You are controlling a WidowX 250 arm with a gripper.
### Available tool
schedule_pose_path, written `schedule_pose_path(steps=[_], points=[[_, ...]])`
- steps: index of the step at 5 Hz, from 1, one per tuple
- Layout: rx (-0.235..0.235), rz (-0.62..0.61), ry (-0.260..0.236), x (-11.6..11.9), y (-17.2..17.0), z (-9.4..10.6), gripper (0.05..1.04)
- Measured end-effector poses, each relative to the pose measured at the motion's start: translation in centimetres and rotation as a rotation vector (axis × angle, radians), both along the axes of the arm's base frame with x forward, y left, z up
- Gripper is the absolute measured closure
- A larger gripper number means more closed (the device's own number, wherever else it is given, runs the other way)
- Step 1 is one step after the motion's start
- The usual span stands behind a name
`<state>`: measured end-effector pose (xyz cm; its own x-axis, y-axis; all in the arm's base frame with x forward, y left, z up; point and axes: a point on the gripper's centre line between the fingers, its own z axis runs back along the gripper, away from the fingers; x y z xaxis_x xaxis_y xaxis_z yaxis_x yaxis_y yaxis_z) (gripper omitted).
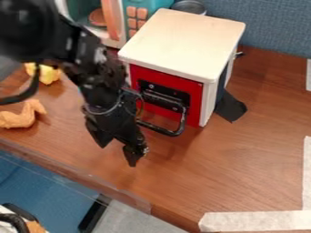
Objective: Close the drawer
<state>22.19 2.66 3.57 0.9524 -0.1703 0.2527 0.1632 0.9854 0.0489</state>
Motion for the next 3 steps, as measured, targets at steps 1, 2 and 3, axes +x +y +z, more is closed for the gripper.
schedule_pose_path(steps=[1,2,3], points=[[-0.015,-0.011,-0.028,-1.7,0.3,1.9,0.084],[-0.024,-0.010,-0.045,-3.4,1.1,3.9,0.084],[-0.030,0.007,-0.060,-5.5,2.0,7.3,0.084]])
